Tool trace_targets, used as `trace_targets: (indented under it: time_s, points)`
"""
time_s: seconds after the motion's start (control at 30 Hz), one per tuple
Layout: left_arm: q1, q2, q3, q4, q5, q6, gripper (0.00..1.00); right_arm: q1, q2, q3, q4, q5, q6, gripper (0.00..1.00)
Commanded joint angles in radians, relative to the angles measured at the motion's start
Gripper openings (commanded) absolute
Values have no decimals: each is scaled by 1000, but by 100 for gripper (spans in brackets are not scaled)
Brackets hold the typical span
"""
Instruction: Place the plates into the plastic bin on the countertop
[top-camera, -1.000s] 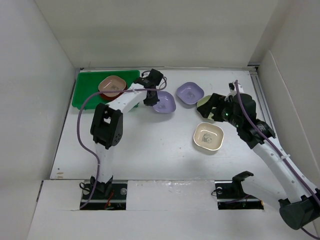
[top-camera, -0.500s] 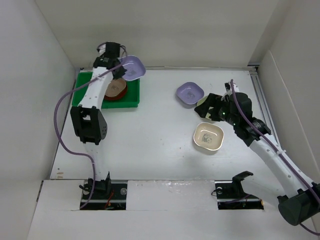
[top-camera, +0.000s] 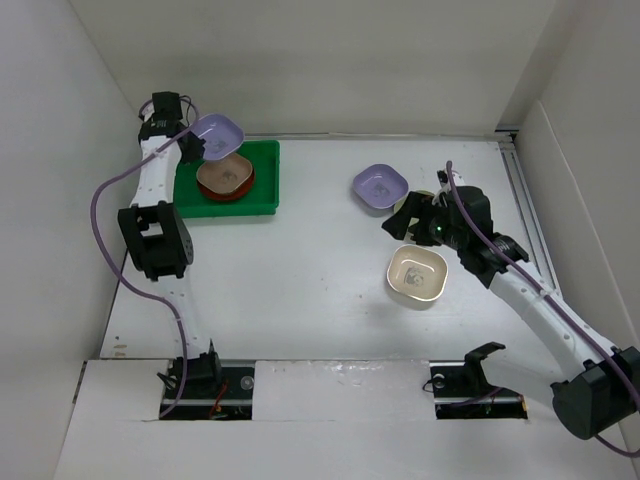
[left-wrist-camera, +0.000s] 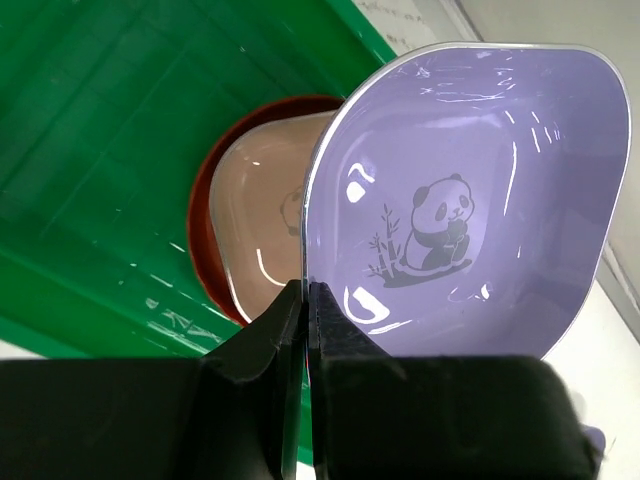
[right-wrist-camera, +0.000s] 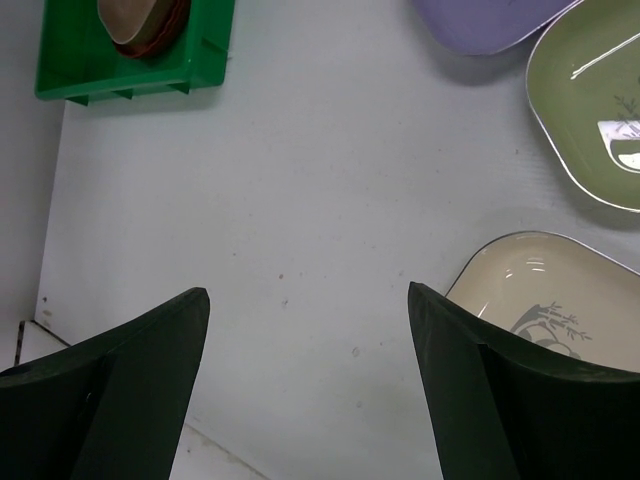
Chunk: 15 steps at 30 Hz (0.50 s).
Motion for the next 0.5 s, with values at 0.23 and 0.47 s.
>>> trace_targets:
  time_s: [0.23,0.47]
  points:
    - [-21,33,-78,36,68,-44,0,8,-3,8,56,-15,-13,86]
    - [-21,-29,-164,82,24,-55,0,8,-3,8,56,-15,-13,86]
